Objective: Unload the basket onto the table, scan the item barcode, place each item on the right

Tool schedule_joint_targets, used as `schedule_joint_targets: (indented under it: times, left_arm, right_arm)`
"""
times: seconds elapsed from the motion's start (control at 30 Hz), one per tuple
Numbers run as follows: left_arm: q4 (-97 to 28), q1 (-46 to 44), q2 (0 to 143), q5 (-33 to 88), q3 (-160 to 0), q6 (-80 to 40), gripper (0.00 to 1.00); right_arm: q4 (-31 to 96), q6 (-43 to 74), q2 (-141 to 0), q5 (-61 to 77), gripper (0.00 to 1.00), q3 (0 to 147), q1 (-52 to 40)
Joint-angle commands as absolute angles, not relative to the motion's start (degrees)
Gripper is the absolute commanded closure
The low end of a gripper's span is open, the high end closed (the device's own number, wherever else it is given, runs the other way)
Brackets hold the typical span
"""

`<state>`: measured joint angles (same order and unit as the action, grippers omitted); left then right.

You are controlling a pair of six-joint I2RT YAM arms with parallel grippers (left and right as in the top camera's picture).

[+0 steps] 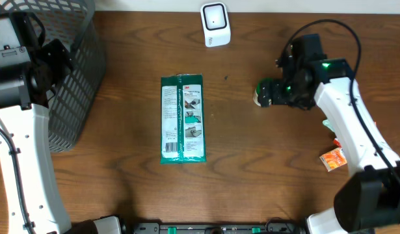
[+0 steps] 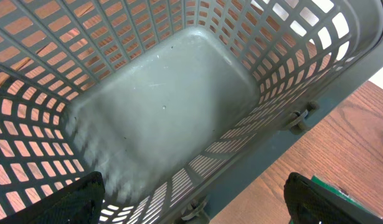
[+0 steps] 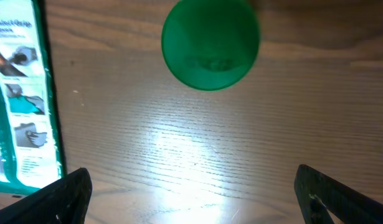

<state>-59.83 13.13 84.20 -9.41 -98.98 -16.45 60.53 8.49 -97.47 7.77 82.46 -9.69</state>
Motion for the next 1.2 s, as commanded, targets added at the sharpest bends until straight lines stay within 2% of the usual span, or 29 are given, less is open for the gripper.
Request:
schedule_joint_targets:
  times: [0.0, 0.47, 0.73, 0.83, 1.0, 1.17]
  left_arm:
    - [-60.0, 13.4, 84.2, -10.1, -99.3, -15.9, 0.07]
    - [-60.0, 13.4, 84.2, -10.1, -99.3, -15.9, 0.08]
    - [-60.0, 13.4, 84.2, -10.1, -99.3, -15.9, 0.08]
    - [-60.0, 13.4, 84.2, -10.1, -99.3, -15.9, 0.08]
    - [-60.0, 13.4, 84.2, -10.1, -99.3, -15.9, 0.07]
    - [-60.0, 13.4, 84.2, -10.1, -99.3, -15.9, 0.08]
  right_arm:
    - [60.3, 7.6, -99.6, 8.0, 0.01, 83.4, -11.7]
    - [58.4, 5.4, -100.9, 7.4, 0.01, 83.4, -12.3]
    - [50.5, 3.9, -101.4, 1.5, 0.01, 84.3, -11.6]
    - [53.5, 4.4, -102.9, 0.0, 0.01, 90.7, -11.2]
    - [65.7, 15.6, -110.2, -1.0, 0.01, 109.1, -10.9]
    - [67.4, 19.5, -115.7, -0.9, 0.01, 111.6, -10.8]
